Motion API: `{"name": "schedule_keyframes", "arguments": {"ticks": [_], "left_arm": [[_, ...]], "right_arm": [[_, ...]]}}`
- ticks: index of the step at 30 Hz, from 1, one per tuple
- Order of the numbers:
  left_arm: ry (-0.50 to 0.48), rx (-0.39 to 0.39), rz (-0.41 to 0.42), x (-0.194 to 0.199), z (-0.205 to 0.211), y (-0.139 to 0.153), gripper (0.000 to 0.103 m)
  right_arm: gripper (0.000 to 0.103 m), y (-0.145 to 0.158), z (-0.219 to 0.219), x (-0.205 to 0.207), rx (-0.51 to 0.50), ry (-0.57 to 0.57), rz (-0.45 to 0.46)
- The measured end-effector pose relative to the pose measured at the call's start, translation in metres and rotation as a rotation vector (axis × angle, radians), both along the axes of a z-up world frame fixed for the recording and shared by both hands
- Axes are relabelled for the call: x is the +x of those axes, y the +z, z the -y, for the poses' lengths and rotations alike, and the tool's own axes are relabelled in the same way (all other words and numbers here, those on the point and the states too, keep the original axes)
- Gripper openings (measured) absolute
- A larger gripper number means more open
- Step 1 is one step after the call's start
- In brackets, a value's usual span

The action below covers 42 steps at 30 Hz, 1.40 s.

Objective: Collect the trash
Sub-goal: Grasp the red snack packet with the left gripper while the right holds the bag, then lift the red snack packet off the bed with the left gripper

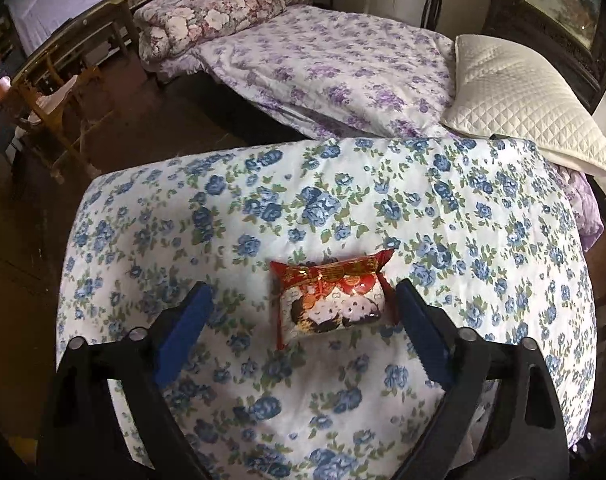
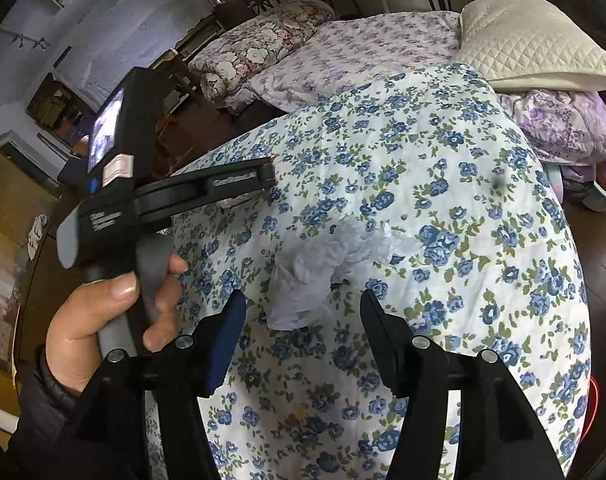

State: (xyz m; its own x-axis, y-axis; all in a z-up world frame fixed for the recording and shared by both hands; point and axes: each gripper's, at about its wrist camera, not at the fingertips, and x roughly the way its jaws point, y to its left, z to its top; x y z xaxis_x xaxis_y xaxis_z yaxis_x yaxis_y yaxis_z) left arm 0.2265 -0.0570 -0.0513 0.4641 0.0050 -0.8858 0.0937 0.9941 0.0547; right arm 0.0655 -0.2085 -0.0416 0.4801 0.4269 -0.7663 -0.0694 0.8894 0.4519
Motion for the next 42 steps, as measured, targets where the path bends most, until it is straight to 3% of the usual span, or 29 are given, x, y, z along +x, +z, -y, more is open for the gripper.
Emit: {"name": "schedule_keyframes", "arguments": {"ticks": [3,11,16,18,21,25,37,42], "left_arm": [[-0.006,0.007,-0.019,0.002,0.002,-0.007,0.079],[-0.014,0.018,-0.003,-0.001,0.005,-0.008,0.078],[-0.039,-0.023,0.014,-0.003,0.007,-0.005,0.055],[-0.057,-0.016,0.026,-0.007,0.008,-0.005,0.051],[-0.072,-0.017,0.026,-0.016,0.008,-0.004,0.050],[-0.085,-0.088,-0.007,-0.048,-0.015,-0.001,0.050],[-0.173,-0.080,-0.036,-0.165,-0.065,0.001,0.051],[-0.206,-0.082,-0.066,-0.191,-0.076,0.002,0.055]], "right_arm": [[0.059,-0.001,-0.001,0.001,-0.005,-0.001,-0.002],[0.059,-0.001,-0.005,0.002,-0.008,0.005,0.004],[0.059,-0.002,-0.006,0.002,-0.012,0.006,0.002],[0.059,-0.001,-0.005,0.002,-0.008,0.005,0.005],[0.059,0.001,-0.004,0.002,-0.005,0.007,0.016],[0.059,0.003,0.000,0.001,-0.024,-0.001,0.024],[0.059,0.001,0.019,0.003,-0.001,-0.054,0.013],[0.060,0.003,0.009,0.001,-0.004,-0.030,0.022]]}}
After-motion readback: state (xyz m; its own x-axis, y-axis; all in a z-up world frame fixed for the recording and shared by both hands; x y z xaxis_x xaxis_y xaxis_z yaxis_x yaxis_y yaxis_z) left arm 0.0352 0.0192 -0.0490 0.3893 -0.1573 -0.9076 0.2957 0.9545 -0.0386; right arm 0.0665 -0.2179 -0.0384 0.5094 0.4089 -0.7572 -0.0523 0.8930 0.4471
